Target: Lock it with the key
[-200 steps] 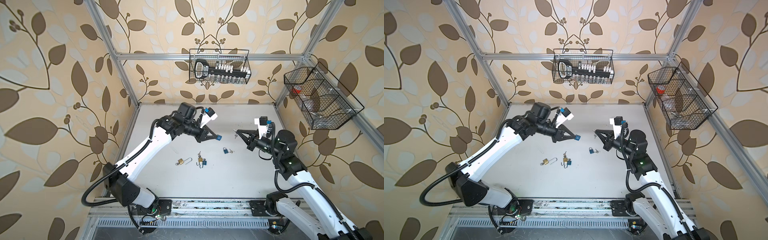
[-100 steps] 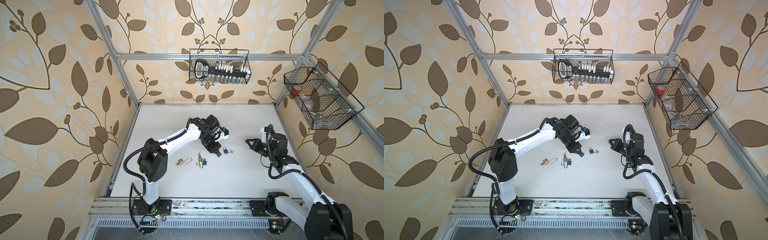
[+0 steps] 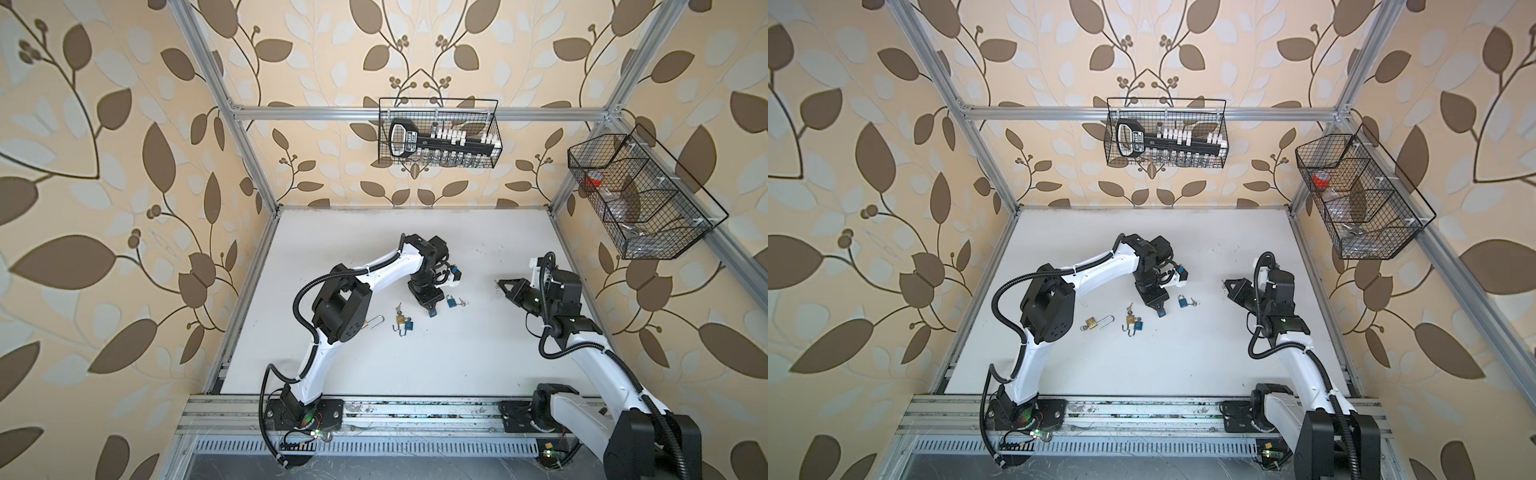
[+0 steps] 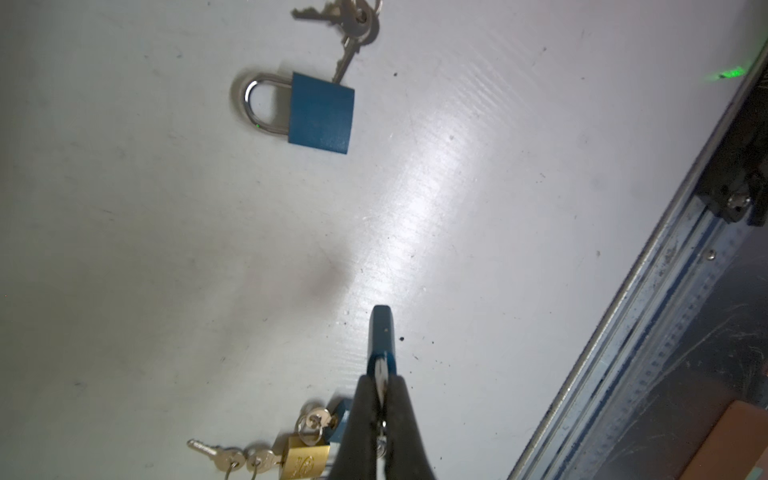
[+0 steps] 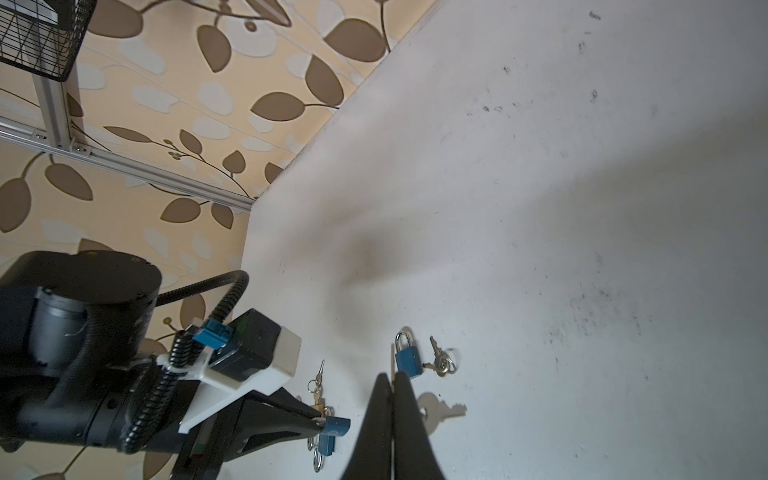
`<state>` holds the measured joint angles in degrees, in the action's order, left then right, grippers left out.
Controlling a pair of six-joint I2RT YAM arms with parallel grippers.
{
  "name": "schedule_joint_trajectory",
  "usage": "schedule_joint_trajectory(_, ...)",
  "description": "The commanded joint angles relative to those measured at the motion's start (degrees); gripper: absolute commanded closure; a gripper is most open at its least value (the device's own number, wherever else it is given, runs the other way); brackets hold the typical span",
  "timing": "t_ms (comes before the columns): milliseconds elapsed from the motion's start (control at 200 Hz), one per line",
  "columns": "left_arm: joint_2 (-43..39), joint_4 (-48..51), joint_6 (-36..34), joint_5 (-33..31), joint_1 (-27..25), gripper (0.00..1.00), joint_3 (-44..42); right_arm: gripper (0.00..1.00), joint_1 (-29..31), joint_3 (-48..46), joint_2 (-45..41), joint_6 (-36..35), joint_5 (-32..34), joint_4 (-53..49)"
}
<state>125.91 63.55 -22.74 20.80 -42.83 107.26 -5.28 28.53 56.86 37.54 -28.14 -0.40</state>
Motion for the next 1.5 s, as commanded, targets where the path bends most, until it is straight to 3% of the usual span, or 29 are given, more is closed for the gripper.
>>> schedule_joint_trajectory(0,1.00,3.86,-2.62,-0.69,-0.55,1.00,2.26,1.00,-0.10,-0.76,0.16,0.54,-1.00,-0.30)
schedule_joint_trajectory(445,5.85,4.56,-1.57,-5.66,-0.48,1.00,3.86,1.00,-0.17,-0.06,0.47,0.96,-5.08,-0.47)
schedule_joint_trajectory(675,6.03,3.70,0.01,-7.94,0.53,0.71,5.23,1.00,-0.15,-0.06,1.14,1.75,-6.01,0.41)
schedule_joint_trajectory(860,4.76,2.84,2.18,-11.56,1.77,0.54,5.74,1.00,0.10,-0.05,-0.55,1.90,-2.99,0.91)
schedule_joint_trajectory(1020,-0.22,0.18,5.83,-13.88,2.40,0.44,5.72,1.00,2.14,-1.37,-3.02,2.67,0.28,2.97)
schedule_joint_trajectory(1260,-17.09,-13.60,12.23,-15.30,4.56,0.29,-4.85,1.00,15.99,-1.05,-5.37,-0.91,13.30,1.67)
schedule_joint_trajectory(1495,-35.98,-31.31,19.51,-8.86,11.91,0.21,-23.97,1.00,32.83,-1.33,-2.38,-1.70,27.38,1.25)
